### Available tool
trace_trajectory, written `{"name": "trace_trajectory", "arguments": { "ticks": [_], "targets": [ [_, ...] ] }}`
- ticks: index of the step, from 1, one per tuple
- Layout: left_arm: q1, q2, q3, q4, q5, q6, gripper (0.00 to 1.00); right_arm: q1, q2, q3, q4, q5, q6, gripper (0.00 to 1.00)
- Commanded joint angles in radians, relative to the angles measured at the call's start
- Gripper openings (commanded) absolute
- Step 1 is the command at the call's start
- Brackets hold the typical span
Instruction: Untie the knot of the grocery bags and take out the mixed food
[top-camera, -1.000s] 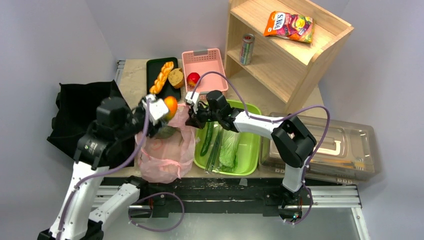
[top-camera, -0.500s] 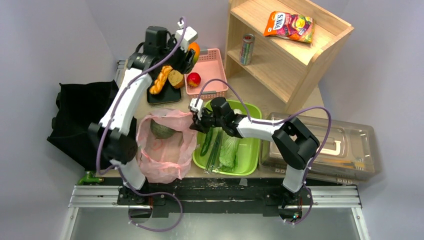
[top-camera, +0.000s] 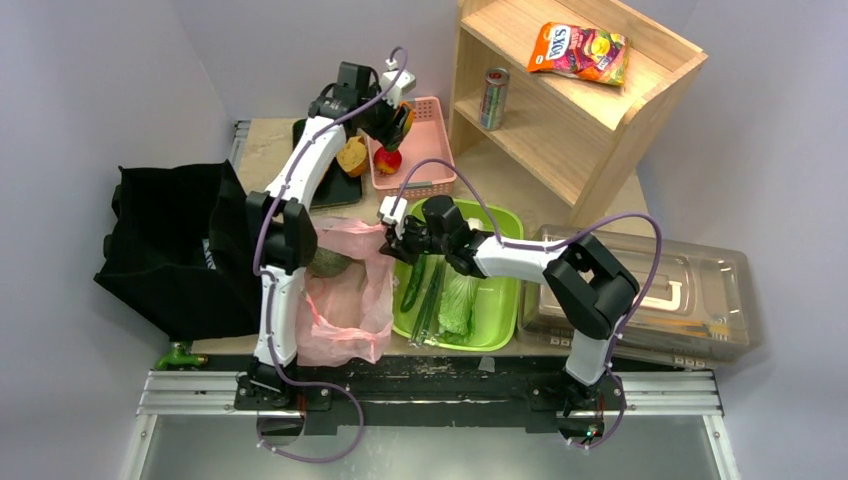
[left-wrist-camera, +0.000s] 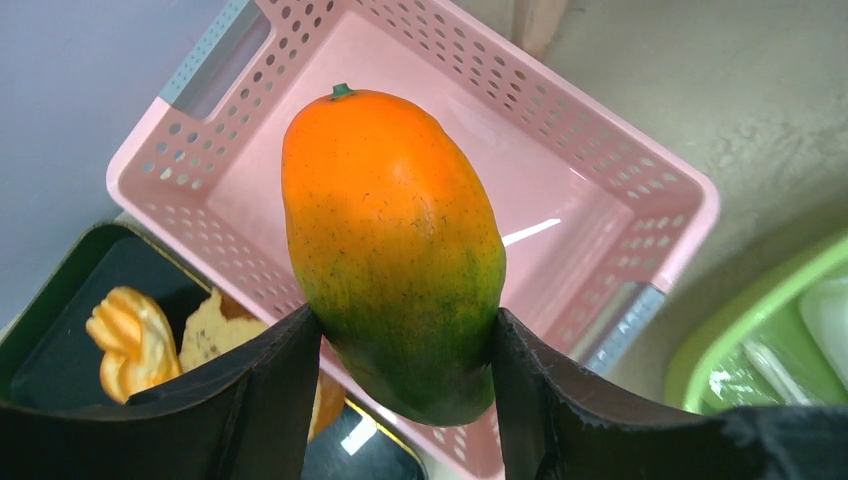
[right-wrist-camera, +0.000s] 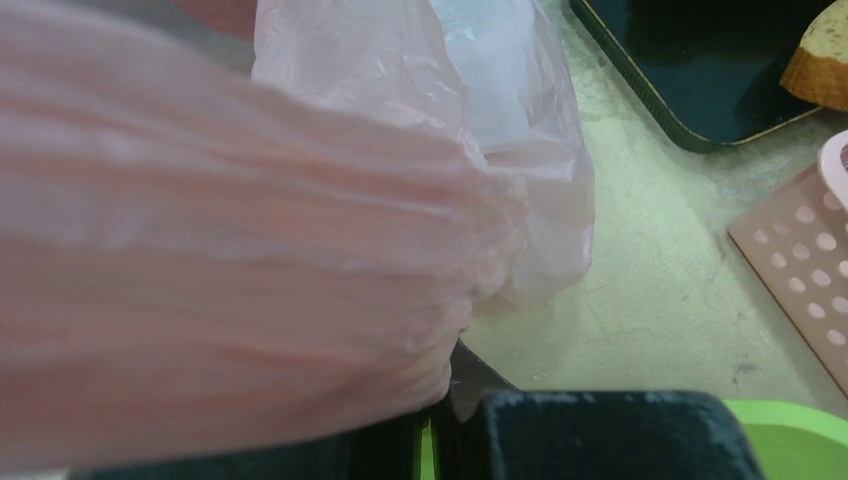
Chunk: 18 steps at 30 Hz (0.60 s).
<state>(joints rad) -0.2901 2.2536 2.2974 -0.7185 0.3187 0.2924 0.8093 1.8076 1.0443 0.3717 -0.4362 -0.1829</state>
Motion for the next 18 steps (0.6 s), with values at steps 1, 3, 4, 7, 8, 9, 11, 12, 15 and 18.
{"name": "trace_trajectory", "arguments": {
  "ticks": [1, 3, 4, 7, 8, 9, 11, 12, 15, 18],
  "targets": [
    [0.002, 0.068, 0.136, 0.121, 0.008, 0.005, 0.54, -0.001, 0.005, 0.063, 0.013, 0.009, 0.000, 0.00],
    [0.007, 0.067, 0.184, 0.146, -0.031, -0.007, 0.77, -0.001, 0.009, 0.073, 0.002, 0.009, -0.006, 0.00],
    [0.011, 0.050, 0.197, 0.155, -0.043, -0.013, 0.82, -0.001, 0.009, 0.077, -0.003, 0.010, -0.008, 0.00],
    [0.036, -0.100, 0.136, 0.174, -0.004, -0.043, 0.96, 0.000, 0.009, 0.092, -0.011, 0.004, -0.001, 0.00],
    [0.048, -0.182, 0.071, 0.186, 0.031, -0.051, 0.99, -0.001, 0.009, 0.100, -0.014, 0.002, 0.006, 0.00],
    [0.063, -0.275, -0.010, 0.211, 0.086, -0.056, 0.99, 0.000, 0.009, 0.108, -0.016, 0.000, 0.013, 0.00],
    [0.105, -0.514, -0.298, 0.300, 0.216, -0.063, 0.99, 0.004, 0.009, 0.127, -0.016, -0.003, 0.025, 0.00],
    [0.120, -0.628, -0.414, 0.338, 0.280, -0.043, 0.97, 0.008, 0.010, 0.138, -0.015, -0.005, 0.028, 0.00],
    [0.130, -0.968, -0.711, 0.241, 0.438, 0.204, 0.83, 0.022, 0.015, 0.174, -0.016, -0.014, 0.050, 0.00],
    [0.128, -1.239, -0.896, -0.065, 0.506, 0.511, 0.61, 0.034, 0.023, 0.186, -0.015, -0.022, 0.064, 0.00]
  ]
}}
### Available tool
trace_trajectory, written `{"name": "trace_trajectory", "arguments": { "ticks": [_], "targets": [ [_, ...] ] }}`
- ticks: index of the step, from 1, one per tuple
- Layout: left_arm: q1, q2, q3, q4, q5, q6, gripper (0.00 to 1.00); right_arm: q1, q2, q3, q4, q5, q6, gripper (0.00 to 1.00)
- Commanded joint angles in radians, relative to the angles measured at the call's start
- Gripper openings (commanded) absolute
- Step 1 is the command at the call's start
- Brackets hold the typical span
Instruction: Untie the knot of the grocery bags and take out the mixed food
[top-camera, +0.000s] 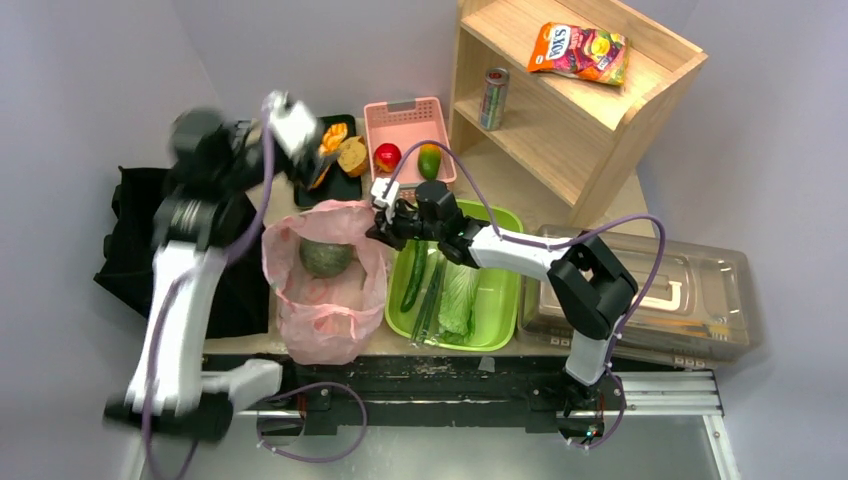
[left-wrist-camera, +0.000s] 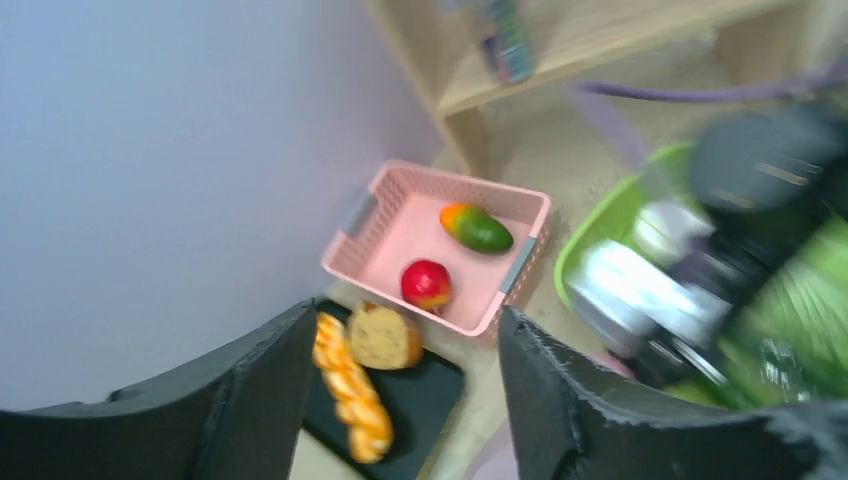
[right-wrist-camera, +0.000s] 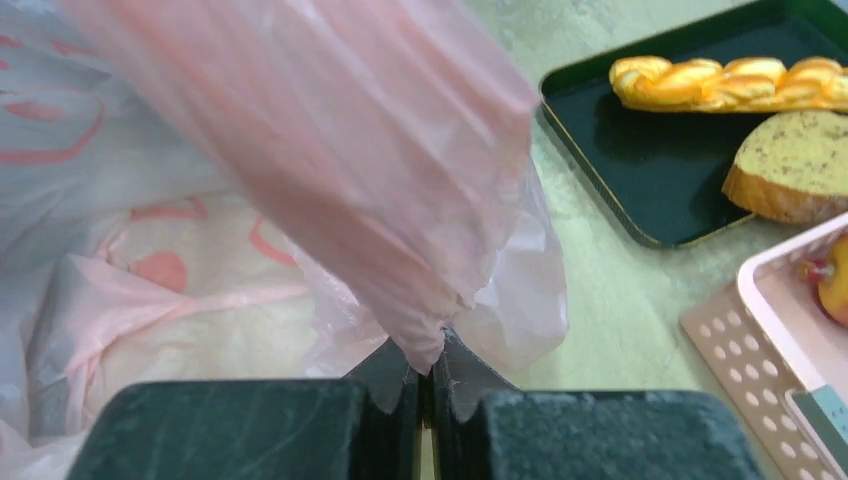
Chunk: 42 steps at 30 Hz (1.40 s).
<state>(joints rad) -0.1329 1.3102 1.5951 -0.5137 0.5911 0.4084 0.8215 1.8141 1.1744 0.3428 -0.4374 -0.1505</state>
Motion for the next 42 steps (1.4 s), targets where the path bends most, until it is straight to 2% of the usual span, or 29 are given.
{"name": "trace_trajectory", "arguments": {
  "ticks": [1, 3, 4, 6, 9, 13, 18, 22, 28, 31, 34, 36, 38, 42],
  "targets": [
    [-0.031, -0.340, -0.237, -0.371, 0.234, 0.481, 0.54, 0.025, 0.017, 0.055, 0.011, -0.022, 0.033, 0.00],
    [-0.035, -0.391, -0.311, -0.521, 0.197, 0.628, 0.39, 0.025, 0.015, 0.046, -0.005, -0.031, 0.030, 0.00],
    [-0.042, -0.400, -0.347, -0.563, 0.166, 0.680, 0.36, 0.025, 0.009, 0.037, -0.018, -0.037, 0.021, 0.00],
    [-0.080, -0.405, -0.425, -0.566, 0.084, 0.721, 0.31, 0.025, -0.009, 0.019, -0.064, -0.044, -0.011, 0.00],
    [-0.181, -0.395, -0.565, -0.478, -0.045, 0.729, 0.26, 0.026, -0.041, -0.018, -0.112, -0.043, -0.067, 0.00],
    [-0.269, -0.350, -0.711, -0.312, -0.136, 0.716, 0.25, 0.022, -0.070, -0.053, -0.141, -0.023, -0.082, 0.00],
    [-0.281, -0.235, -0.809, -0.195, -0.202, 0.746, 0.27, -0.018, -0.078, -0.046, -0.183, 0.011, -0.048, 0.00],
    [-0.284, -0.194, -0.865, -0.095, -0.200, 0.724, 0.28, -0.056, -0.079, -0.042, -0.207, 0.025, -0.026, 0.00],
    [-0.284, -0.337, -1.052, 0.041, -0.134, 0.728, 0.24, -0.070, -0.077, -0.047, -0.210, 0.003, 0.014, 0.00],
    [-0.302, -0.315, -1.055, 0.049, -0.125, 0.630, 0.23, -0.070, -0.071, -0.047, -0.212, -0.011, 0.025, 0.00],
    [-0.316, -0.218, -1.015, 0.150, -0.211, 0.363, 0.19, -0.071, -0.068, -0.048, -0.216, -0.021, 0.033, 0.00],
    [-0.321, -0.146, -0.983, 0.192, -0.274, 0.241, 0.16, -0.070, -0.068, -0.052, -0.217, -0.028, 0.035, 0.00],
    [-0.329, -0.086, -0.965, 0.236, -0.344, 0.142, 0.19, -0.070, -0.070, -0.057, -0.215, -0.032, 0.037, 0.00],
    [-0.337, -0.008, -0.963, 0.302, -0.437, 0.060, 0.23, -0.070, -0.077, -0.066, -0.207, -0.036, 0.042, 0.00]
  ]
}}
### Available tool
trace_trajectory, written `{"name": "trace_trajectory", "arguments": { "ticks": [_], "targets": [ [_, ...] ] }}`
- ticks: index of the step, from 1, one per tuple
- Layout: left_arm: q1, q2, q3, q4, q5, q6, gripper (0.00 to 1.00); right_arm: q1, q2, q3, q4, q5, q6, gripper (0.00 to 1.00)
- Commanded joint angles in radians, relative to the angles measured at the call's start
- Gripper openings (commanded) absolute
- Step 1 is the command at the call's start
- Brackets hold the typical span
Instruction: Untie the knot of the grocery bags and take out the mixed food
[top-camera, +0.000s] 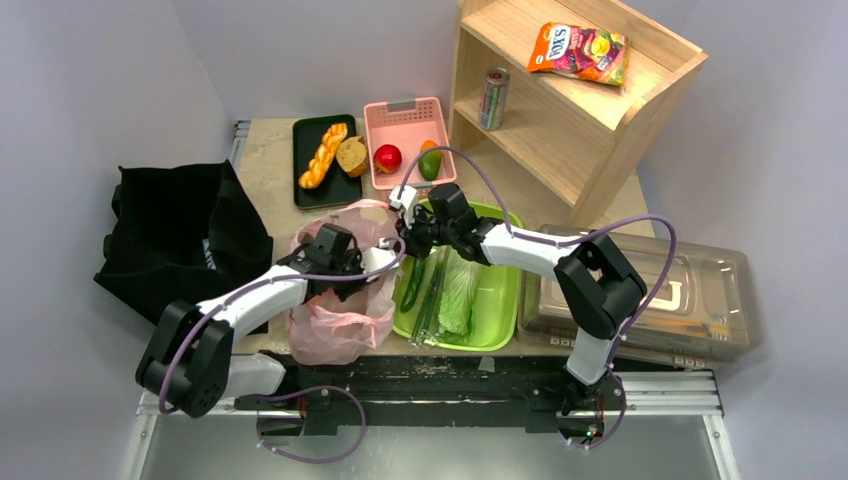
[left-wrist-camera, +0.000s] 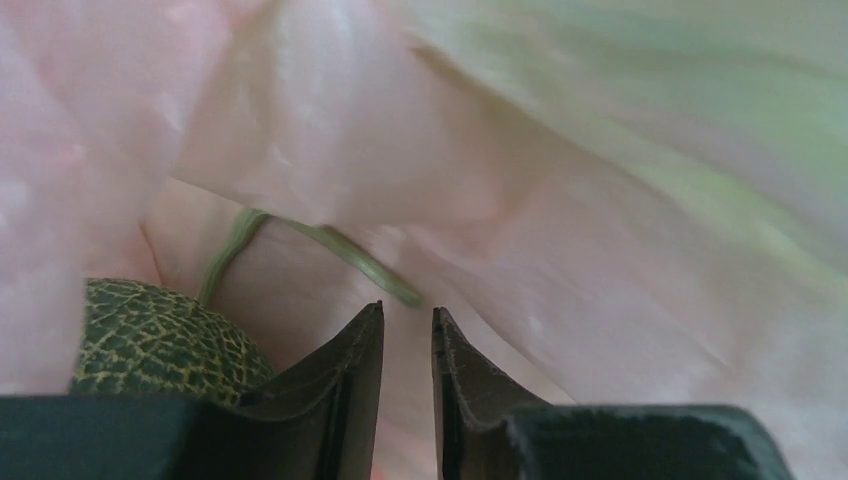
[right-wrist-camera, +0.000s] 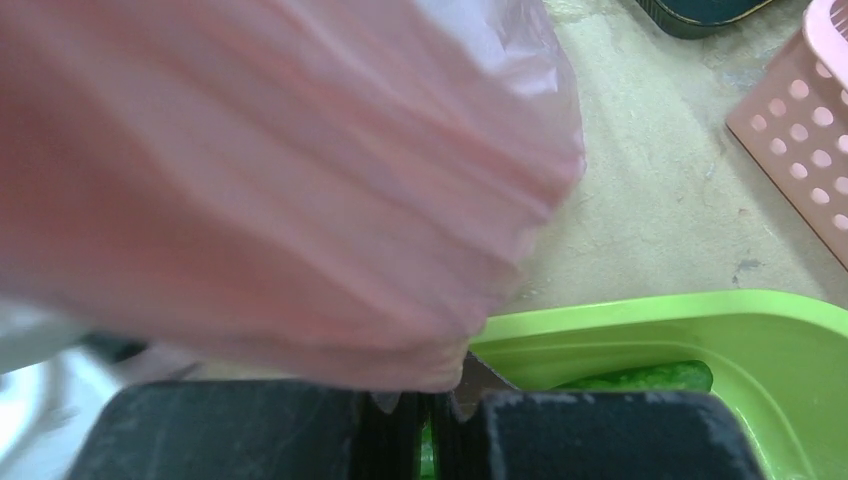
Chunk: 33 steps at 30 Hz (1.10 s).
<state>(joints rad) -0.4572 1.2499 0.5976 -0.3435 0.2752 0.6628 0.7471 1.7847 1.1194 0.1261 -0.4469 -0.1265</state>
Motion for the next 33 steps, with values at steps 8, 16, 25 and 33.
{"name": "trace_trajectory", "arguments": {
  "ticks": [8, 16, 25, 33],
  "targets": [
    [-0.016, 0.145, 0.086, 0.162, -0.180, -0.271, 0.28, 0.005, -0.056, -0.029, 0.024, -0.032, 0.020, 0.00],
    [-0.045, 0.216, 0.143, 0.093, -0.204, -0.262, 0.42, 0.005, -0.051, -0.033, 0.045, -0.029, 0.039, 0.00],
    [-0.056, 0.326, 0.263, -0.071, -0.216, -0.308, 0.05, 0.002, -0.053, -0.026, 0.058, -0.005, 0.031, 0.00],
    [-0.054, -0.014, 0.127, -0.040, -0.114, -0.344, 0.00, 0.003, -0.057, -0.030, 0.060, 0.012, 0.022, 0.00]
  ]
}}
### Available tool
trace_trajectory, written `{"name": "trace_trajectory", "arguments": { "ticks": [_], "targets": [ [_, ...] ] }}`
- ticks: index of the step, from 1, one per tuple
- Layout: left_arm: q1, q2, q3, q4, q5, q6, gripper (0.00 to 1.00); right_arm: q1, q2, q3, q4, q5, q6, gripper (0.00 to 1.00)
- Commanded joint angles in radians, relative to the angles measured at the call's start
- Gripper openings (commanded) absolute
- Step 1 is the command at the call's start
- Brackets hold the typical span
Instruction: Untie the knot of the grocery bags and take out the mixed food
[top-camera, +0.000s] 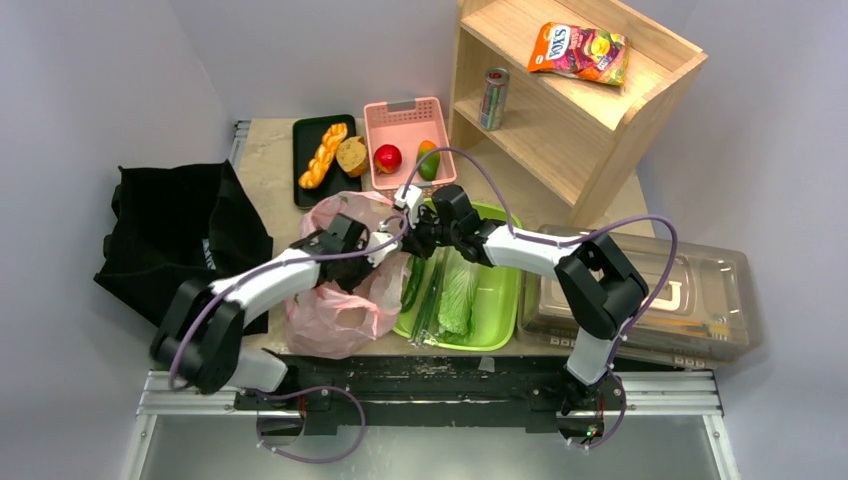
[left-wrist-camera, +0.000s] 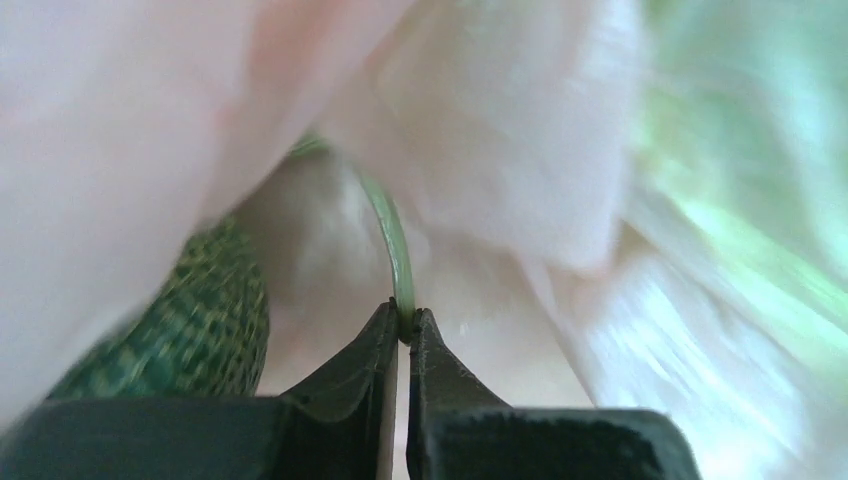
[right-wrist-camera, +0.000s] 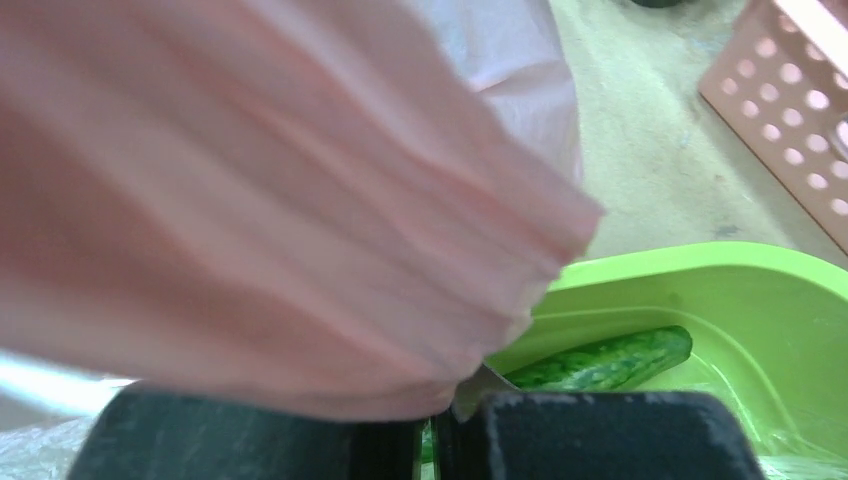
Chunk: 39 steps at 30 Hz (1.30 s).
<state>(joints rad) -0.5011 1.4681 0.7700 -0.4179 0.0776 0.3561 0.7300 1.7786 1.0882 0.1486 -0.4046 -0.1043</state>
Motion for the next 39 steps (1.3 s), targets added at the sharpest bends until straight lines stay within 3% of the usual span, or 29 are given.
{"name": "trace_trajectory", "arguments": {
  "ticks": [1, 9, 16, 23, 30, 39],
  "targets": [
    [-0.010, -0.292, -0.045, 0.024, 0.099, -0.043, 0.00, 0.020, -0.048, 0.001, 0.037, -0.027, 0.001, 0.00],
    [-0.008, -0.576, 0.077, -0.154, 0.281, -0.042, 0.00, 0.034, -0.004, 0.046, 0.046, -0.037, 0.029, 0.00],
    [-0.001, -0.684, 0.180, -0.249, 0.274, -0.019, 0.00, 0.042, 0.012, 0.069, 0.035, -0.036, 0.027, 0.00],
    [0.028, -0.691, 0.320, -0.276, 0.293, -0.042, 0.00, 0.055, 0.016, 0.076, 0.026, -0.032, 0.022, 0.00],
    [0.035, -0.648, 0.553, -0.338, 0.433, -0.053, 0.00, 0.057, 0.023, 0.082, 0.016, -0.034, 0.020, 0.00],
    [0.066, -0.512, 0.818, -0.218, 0.423, -0.197, 0.00, 0.057, 0.030, 0.074, 0.019, -0.046, 0.019, 0.00]
  ]
}}
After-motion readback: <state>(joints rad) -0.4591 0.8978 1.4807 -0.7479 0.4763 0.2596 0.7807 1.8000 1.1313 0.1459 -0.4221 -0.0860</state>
